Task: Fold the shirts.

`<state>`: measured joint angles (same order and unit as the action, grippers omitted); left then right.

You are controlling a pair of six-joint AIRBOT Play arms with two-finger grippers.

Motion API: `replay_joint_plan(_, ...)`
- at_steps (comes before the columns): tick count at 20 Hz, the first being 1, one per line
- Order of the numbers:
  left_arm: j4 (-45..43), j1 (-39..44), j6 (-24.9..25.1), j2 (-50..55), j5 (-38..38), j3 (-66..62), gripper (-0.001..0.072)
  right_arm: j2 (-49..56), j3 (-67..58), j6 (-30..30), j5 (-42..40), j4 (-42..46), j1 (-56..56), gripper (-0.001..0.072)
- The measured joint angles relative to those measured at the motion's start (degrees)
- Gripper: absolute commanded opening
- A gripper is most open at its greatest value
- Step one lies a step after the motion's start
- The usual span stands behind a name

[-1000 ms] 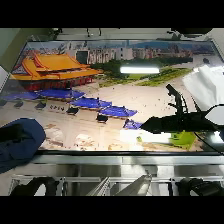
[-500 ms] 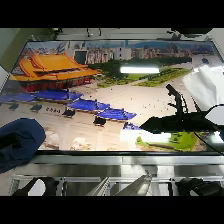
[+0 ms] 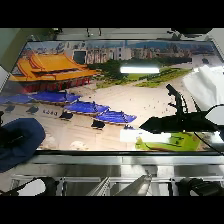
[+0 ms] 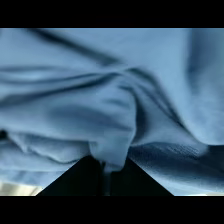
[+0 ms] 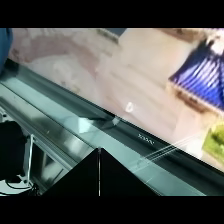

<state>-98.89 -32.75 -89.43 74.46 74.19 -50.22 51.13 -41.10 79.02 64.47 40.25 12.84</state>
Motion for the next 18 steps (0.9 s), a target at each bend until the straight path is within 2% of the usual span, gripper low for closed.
replay_joint_plan(4, 12.31, 9.01, 3.32, -0.02, 3.85, -8.57, 0.0009, 0.00, 0.00, 0.00, 0.02, -0.02, 0.00, 0.0014)
replay_joint_plan(7, 24.90, 19.98, 5.90, -3.82, 6.54, -16.52, 0.0015, 0.00, 0.00, 0.00, 0.00, -0.02, 0.00, 0.0014)
replay_joint_plan(10, 33.42, 31.80, 7.04, -7.61, 7.67, -25.03, 0.0018, 0.00, 0.00, 0.00, 0.00, -0.02, 0.00, 0.0014)
replay_joint_plan(15, 38.95, 45.81, 5.44, -10.19, 6.10, -35.67, 0.0019, 0.00, 0.00, 0.00, 0.02, -0.72, 0.00, 0.0014)
replay_joint_plan(18, 40.85, 50.75, 4.76, -8.98, 5.03, -40.65, 0.0020, 0.00, 0.00, 0.00, 0.02, -1.55, 0.00, 0.0015)
